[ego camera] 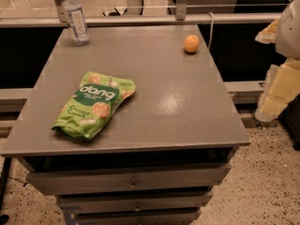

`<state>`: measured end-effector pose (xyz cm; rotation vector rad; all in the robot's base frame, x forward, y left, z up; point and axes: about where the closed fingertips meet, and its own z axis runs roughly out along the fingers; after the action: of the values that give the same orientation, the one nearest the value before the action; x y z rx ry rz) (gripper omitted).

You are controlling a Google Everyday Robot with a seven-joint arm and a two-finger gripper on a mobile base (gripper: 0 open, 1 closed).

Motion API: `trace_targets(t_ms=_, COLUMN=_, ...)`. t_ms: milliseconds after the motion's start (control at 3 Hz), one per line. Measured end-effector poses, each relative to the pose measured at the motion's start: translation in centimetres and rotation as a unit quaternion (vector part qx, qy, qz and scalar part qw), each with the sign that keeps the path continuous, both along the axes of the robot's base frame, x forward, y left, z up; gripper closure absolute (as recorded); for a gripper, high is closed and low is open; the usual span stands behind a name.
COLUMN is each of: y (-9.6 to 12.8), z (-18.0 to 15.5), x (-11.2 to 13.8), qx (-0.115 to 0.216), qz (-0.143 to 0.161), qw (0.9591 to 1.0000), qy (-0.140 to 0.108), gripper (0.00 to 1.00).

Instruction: Move blue plastic bottle near orange

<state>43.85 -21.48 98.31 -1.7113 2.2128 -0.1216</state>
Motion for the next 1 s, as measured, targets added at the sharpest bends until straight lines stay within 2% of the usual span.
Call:
trace_targets(t_ms=667, y=0.2, z=0.2, x=0.4, qx=0.009, qz=0.0, qw=0.9999, qy=-0.007, gripper=0.0)
trace_targets(t_ms=1000, y=3.1, z=-0.3, x=3.6, qx=0.047, qz=0.024, qw=0.9982, qy=-0.03, gripper=0.0)
